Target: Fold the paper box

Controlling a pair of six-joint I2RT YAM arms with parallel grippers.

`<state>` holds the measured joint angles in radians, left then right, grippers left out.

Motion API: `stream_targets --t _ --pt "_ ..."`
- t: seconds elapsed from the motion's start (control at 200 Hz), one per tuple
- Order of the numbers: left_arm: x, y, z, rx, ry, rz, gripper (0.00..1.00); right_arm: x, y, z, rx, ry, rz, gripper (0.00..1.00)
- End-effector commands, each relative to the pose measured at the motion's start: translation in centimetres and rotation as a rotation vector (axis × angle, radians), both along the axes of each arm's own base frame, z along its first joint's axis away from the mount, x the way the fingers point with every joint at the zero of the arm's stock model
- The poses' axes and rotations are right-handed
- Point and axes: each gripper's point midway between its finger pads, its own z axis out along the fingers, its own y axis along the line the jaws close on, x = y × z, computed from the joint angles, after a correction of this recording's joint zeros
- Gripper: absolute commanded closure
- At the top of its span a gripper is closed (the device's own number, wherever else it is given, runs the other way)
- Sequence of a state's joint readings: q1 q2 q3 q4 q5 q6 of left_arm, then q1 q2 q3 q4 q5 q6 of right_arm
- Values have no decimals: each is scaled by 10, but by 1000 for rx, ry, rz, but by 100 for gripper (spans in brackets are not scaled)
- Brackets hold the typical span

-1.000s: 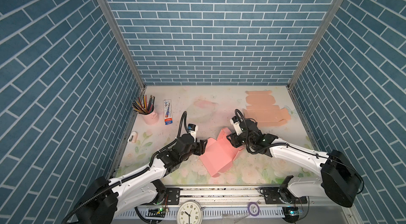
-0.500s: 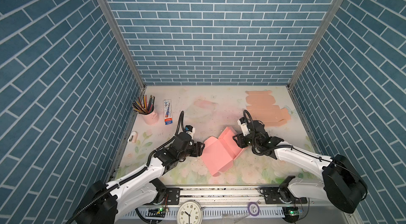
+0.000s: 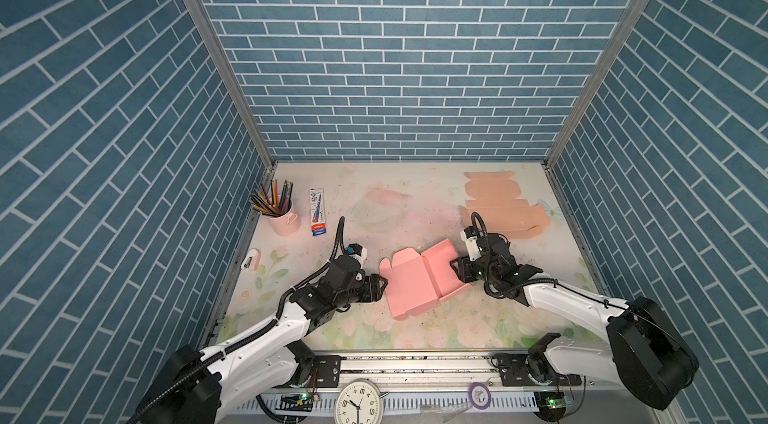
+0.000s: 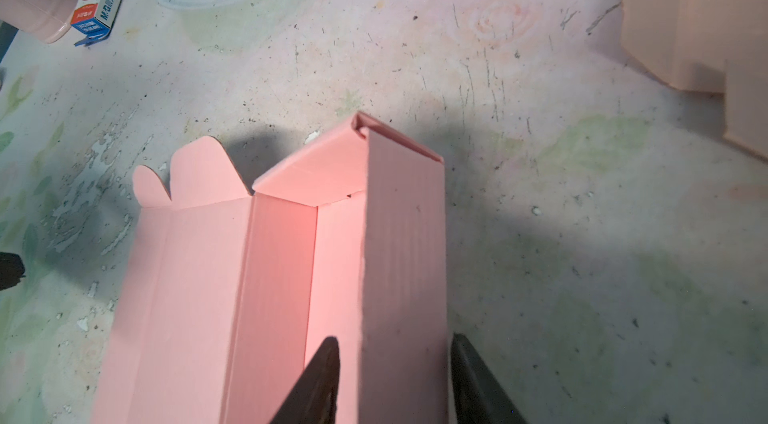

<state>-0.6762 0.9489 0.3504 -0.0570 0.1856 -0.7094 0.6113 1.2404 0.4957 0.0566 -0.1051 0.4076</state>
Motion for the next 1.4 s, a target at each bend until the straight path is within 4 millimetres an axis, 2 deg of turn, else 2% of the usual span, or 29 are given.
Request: stream_targets --t 0.0,0.52,0.765,1.04,1.17,1.395 --pt "0 -5 -2 -61 20 15 29 2 1 4 40 -9 -14 55" --pt "-9 -15 -26 -184 106 42 27 0 -6 -10 49 13 -30 55" --pt "-9 -31 -21 -282 125 14 27 0 -5 -14 51 21 -26 56" --pt "-7 -39 -16 -328 127 17 28 -1 -4 -17 61 24 -23 56" --pt "-5 -42 -10 -348 116 24 33 -2 -4 -17 64 23 -20 55" --pt "-1 -47 -6 -377 116 45 46 -2 -3 -16 73 21 -17 56"
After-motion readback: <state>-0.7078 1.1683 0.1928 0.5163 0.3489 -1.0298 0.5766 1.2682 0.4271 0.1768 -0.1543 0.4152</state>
